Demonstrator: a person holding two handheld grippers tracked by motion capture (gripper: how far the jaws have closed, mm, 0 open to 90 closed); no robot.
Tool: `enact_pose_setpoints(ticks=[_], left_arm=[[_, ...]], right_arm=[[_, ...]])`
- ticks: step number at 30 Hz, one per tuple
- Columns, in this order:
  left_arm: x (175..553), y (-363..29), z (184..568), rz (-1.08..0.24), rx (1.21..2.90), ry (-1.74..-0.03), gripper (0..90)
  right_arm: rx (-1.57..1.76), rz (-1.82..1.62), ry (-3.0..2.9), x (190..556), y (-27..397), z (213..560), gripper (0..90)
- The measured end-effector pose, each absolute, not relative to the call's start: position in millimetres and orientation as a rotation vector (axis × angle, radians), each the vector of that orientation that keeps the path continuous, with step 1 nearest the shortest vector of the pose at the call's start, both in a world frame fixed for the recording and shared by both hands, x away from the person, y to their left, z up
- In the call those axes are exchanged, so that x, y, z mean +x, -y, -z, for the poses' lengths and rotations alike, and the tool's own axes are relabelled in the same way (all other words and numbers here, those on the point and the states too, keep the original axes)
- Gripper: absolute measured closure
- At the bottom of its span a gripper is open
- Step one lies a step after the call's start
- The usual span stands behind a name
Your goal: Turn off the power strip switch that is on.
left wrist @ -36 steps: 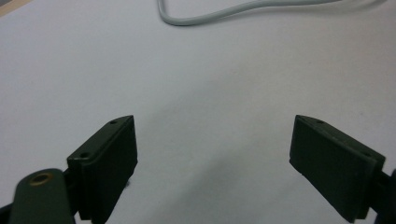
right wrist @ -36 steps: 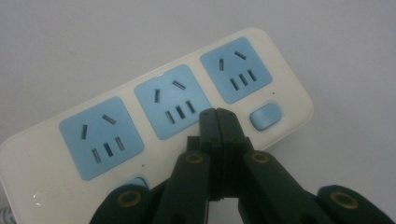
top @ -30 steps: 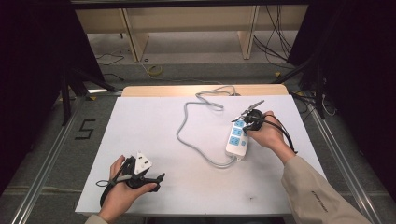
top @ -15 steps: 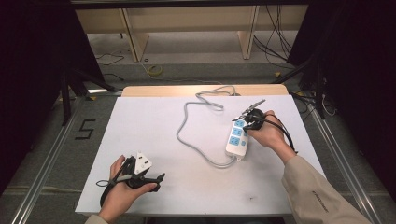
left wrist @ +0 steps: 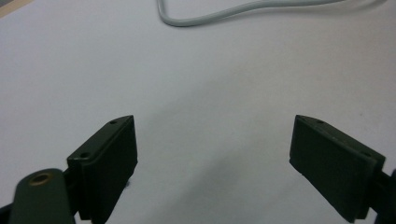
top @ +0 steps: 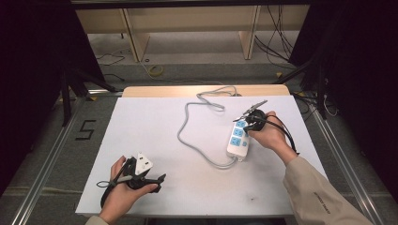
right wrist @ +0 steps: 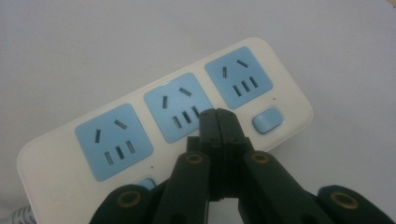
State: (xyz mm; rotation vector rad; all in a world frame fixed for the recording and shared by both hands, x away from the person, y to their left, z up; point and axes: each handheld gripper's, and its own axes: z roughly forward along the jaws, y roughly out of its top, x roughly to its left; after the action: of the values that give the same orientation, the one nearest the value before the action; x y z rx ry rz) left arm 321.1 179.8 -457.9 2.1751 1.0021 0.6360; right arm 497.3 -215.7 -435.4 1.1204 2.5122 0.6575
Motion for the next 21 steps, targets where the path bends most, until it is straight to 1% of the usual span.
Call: enact_pose_setpoints(ticks=[21], left_arm=[[320.5,-179.5,457.4,-0.64,2.173,-0.999,14.7]], right_arm=[[1.126,-0.756,-2.516,483.7,226.7,423.7,89.5]])
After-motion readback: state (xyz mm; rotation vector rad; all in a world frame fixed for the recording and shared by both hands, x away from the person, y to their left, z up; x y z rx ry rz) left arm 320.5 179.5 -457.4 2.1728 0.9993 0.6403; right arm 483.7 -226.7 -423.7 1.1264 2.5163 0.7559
